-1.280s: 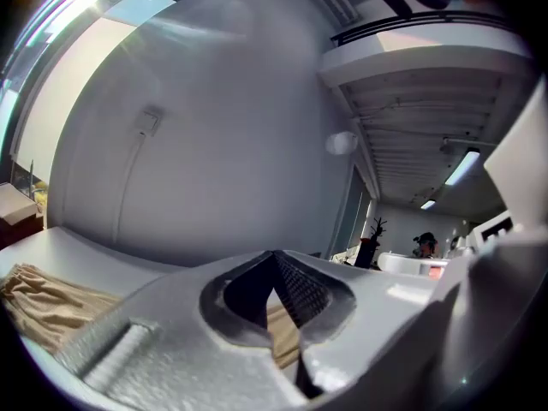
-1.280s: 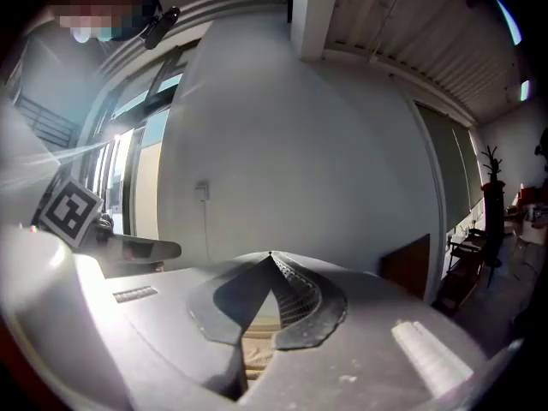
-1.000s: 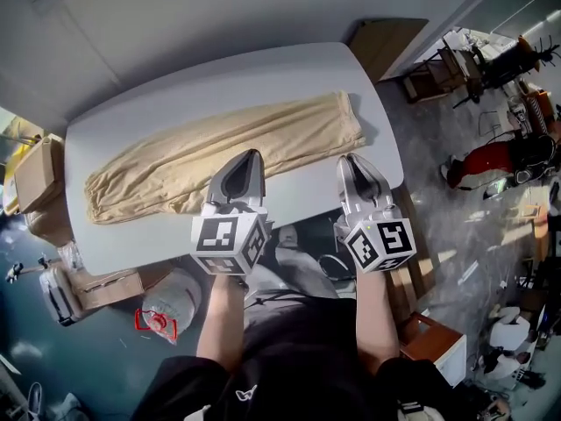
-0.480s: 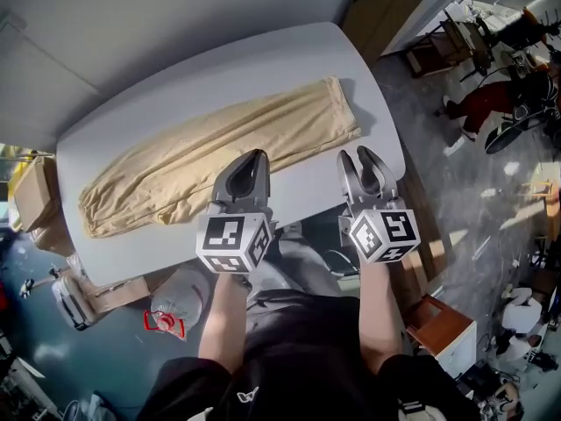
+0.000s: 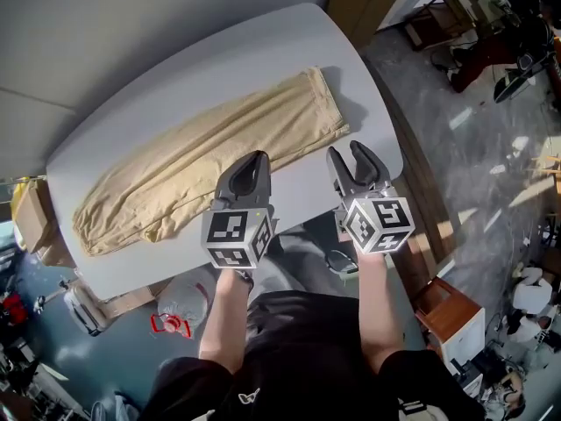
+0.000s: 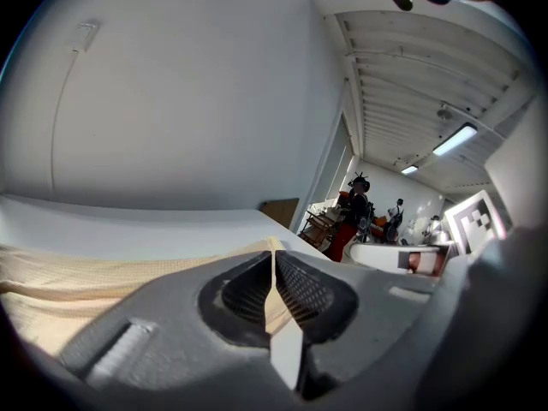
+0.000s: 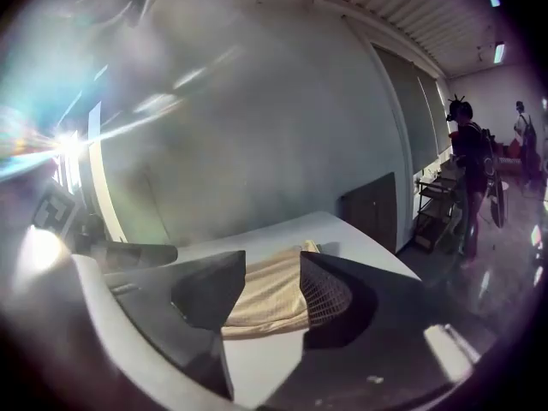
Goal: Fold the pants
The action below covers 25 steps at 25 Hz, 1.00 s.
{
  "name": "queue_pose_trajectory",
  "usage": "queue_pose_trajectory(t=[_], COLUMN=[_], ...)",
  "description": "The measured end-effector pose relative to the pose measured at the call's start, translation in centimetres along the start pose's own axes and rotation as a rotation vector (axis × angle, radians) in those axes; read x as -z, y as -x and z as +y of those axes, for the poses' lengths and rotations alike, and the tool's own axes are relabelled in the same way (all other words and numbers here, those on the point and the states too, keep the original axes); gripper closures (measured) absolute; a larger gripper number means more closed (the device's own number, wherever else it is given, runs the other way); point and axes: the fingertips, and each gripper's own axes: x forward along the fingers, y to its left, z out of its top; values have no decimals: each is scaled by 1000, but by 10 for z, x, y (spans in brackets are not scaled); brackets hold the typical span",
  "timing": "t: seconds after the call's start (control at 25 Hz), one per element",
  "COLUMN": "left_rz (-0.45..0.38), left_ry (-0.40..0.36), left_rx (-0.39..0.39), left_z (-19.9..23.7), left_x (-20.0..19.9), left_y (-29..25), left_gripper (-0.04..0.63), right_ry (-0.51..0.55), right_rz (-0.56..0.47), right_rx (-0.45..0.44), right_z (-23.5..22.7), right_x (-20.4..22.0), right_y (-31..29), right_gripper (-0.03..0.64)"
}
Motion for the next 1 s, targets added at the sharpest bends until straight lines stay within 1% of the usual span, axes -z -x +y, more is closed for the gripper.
queue_pose_trajectory(t=[0.08, 0.24, 0.48, 0.68, 0.76, 0.8, 0.92, 1.0], left_rz=[21, 53, 100, 136, 148, 154, 161, 161], left_ry=[0, -1, 5, 7, 8, 9, 20, 30], left_rx=[0, 0, 0, 7, 13, 15, 17, 17], left_z=[-3, -3, -5, -5, -5, -5, -2, 0], left_x=[4, 14, 27, 38, 41, 43, 45, 45], left_y=[-16, -41, -75, -95, -101, -105, -113, -115], left_gripper=[577, 577, 577, 577, 577, 577, 577, 577], right_ry=[-12, -42, -83, -123, -144, -158, -185, -189], right_rz=[24, 69, 117, 187, 198, 202, 241, 274], right_rx=[7, 29, 43, 53, 55, 54, 63, 77], right_z=[-14, -39, -70, -84, -88, -90, -96, -99], right_x=[4, 20, 42, 62, 65, 66, 75, 82], right_y=[-9, -25, -49, -66, -73, -77, -90, -98], right_gripper=[415, 366, 350, 331, 331, 319, 295, 295])
